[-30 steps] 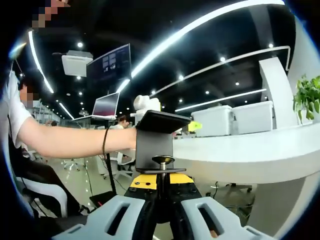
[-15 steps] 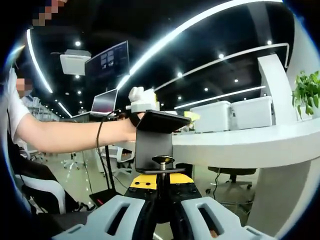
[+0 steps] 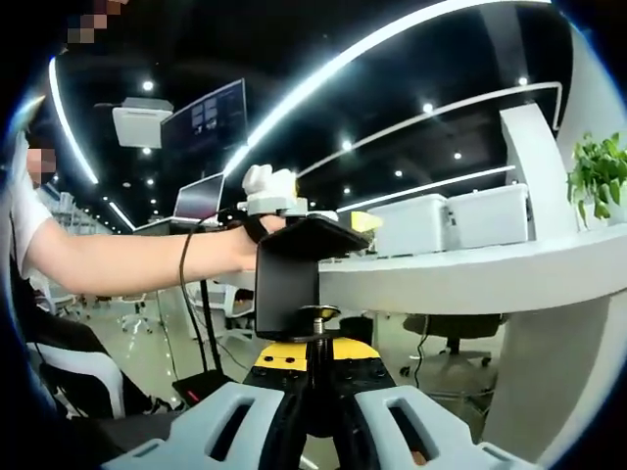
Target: Clamp the fixed fixture on the desktop, loosen the retaining clip, secure it to the edge of the desk, and tighten the retaining clip.
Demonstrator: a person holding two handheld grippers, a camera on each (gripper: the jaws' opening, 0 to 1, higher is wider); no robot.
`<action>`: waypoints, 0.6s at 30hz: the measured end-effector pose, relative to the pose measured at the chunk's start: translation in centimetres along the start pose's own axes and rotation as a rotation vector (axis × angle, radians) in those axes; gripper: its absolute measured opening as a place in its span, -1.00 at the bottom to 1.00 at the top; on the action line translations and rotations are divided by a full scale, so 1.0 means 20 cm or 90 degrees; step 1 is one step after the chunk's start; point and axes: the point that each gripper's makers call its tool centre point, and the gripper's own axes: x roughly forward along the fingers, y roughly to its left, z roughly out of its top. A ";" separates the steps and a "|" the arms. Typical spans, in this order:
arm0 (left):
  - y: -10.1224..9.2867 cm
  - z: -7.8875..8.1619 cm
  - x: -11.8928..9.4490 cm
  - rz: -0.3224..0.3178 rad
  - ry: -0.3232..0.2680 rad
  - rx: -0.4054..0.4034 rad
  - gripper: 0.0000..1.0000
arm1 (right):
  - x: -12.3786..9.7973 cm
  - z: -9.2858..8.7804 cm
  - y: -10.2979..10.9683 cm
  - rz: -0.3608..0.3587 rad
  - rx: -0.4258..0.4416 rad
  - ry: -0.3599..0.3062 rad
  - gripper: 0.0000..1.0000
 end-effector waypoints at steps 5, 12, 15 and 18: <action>0.00 0.00 0.00 0.002 0.001 0.003 -0.68 | 0.00 0.00 -0.02 -0.006 0.004 0.003 -0.93; 0.00 0.00 0.00 0.002 0.000 0.005 -0.68 | 0.02 -0.03 -0.07 -0.020 0.008 0.016 -0.93; 0.00 0.00 0.00 0.002 0.000 0.006 -0.68 | 0.03 -0.04 -0.08 -0.020 0.006 0.017 -0.93; 0.00 0.00 0.00 0.003 0.001 0.007 -0.68 | 0.05 -0.04 -0.10 -0.022 0.013 0.016 -0.93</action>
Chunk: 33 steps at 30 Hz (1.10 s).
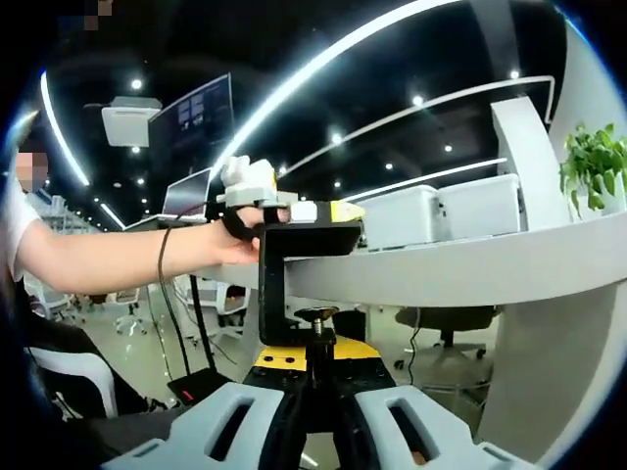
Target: Clamp the fixed fixture on the desktop, loosen the retaining clip, secure it to the edge of the desk, and tighten the retaining clip.
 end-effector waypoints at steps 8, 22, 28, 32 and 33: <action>0.00 0.00 0.00 0.001 0.000 0.003 -0.68 | 0.03 -0.02 -0.04 -0.007 0.004 0.004 -0.93; 0.01 -0.01 0.00 0.005 0.006 0.008 -0.68 | 0.06 -0.05 -0.11 -0.018 -0.007 0.023 -0.91; 0.00 -0.01 0.00 0.005 0.008 0.011 -0.68 | 0.06 -0.06 -0.14 -0.021 0.009 0.025 -0.90; 0.00 -0.01 0.00 0.005 0.008 0.011 -0.68 | 0.06 -0.06 -0.17 -0.023 0.018 0.032 -0.90; 0.00 -0.02 0.00 0.006 0.008 0.012 -0.68 | 0.06 -0.06 -0.17 -0.022 0.023 0.036 -0.90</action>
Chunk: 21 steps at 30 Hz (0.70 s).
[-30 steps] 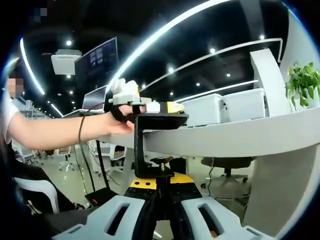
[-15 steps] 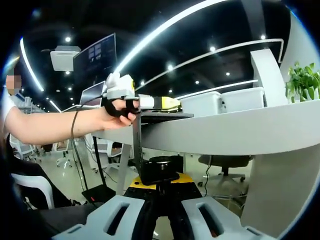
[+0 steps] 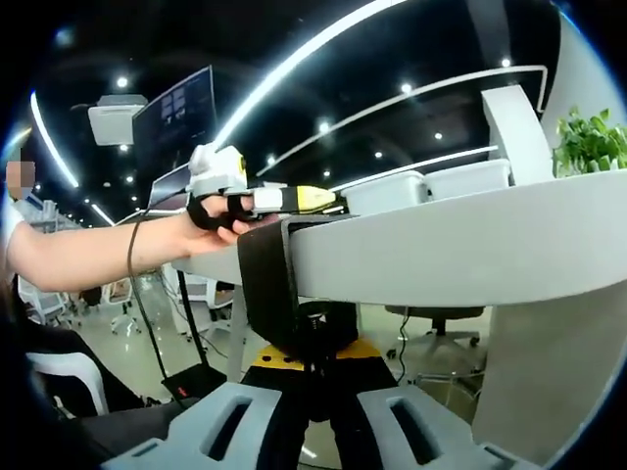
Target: Clamp the fixed fixture on the desktop, loosen the retaining clip, secure it to the edge of the desk, and tighten the retaining clip.
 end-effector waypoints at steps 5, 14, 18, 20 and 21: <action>-0.01 -0.01 0.01 -0.003 0.006 0.010 -0.68 | 0.00 0.00 0.00 0.004 -0.001 0.013 -0.90; 0.00 0.00 0.00 -0.004 0.000 0.007 -0.68 | 0.02 -0.02 -0.01 -0.008 -0.010 0.038 -0.88; -0.01 0.00 0.00 -0.006 -0.002 0.008 -0.68 | 0.01 -0.02 0.00 -0.012 -0.011 0.041 -0.88; -0.03 0.01 0.00 -0.017 -0.008 0.009 -0.68 | 0.01 -0.02 0.00 -0.012 -0.008 0.039 -0.88; -0.07 0.02 0.00 -0.041 -0.017 0.007 -0.69 | 0.01 -0.02 0.00 -0.013 -0.007 0.040 -0.88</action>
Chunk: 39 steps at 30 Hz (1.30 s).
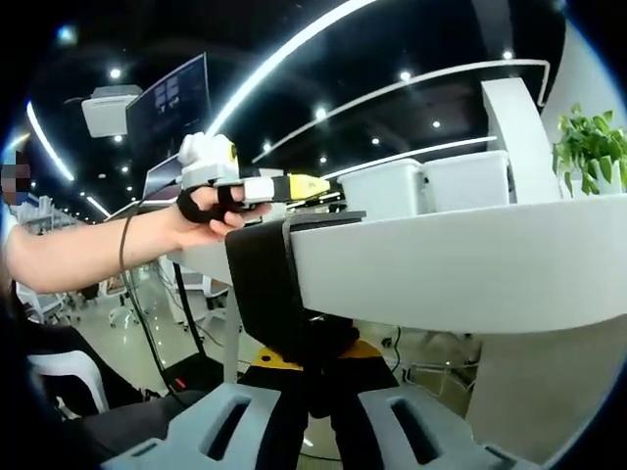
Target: Clamp the fixed fixture on the desktop, loosen the retaining clip, secure it to the edge of the desk, and tighten the retaining clip.
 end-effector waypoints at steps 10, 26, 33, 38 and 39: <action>-0.44 -0.04 0.02 -0.192 0.047 0.030 -0.69 | 0.01 0.00 0.00 0.001 0.002 0.003 -0.88; -0.52 0.00 -0.01 -0.198 0.030 -0.006 -0.69 | 0.00 -0.01 0.00 -0.001 0.006 0.005 -0.88; -0.59 -0.01 -0.02 -0.217 0.039 0.000 -0.69 | 0.00 0.00 0.00 0.000 0.007 0.004 -0.88; -0.64 0.01 -0.03 -0.228 0.028 -0.006 -0.69 | 0.00 0.00 0.00 0.000 0.007 0.003 -0.88; -0.66 0.01 -0.04 -0.235 0.029 -0.004 -0.69 | 0.00 0.00 0.00 0.000 0.007 0.003 -0.88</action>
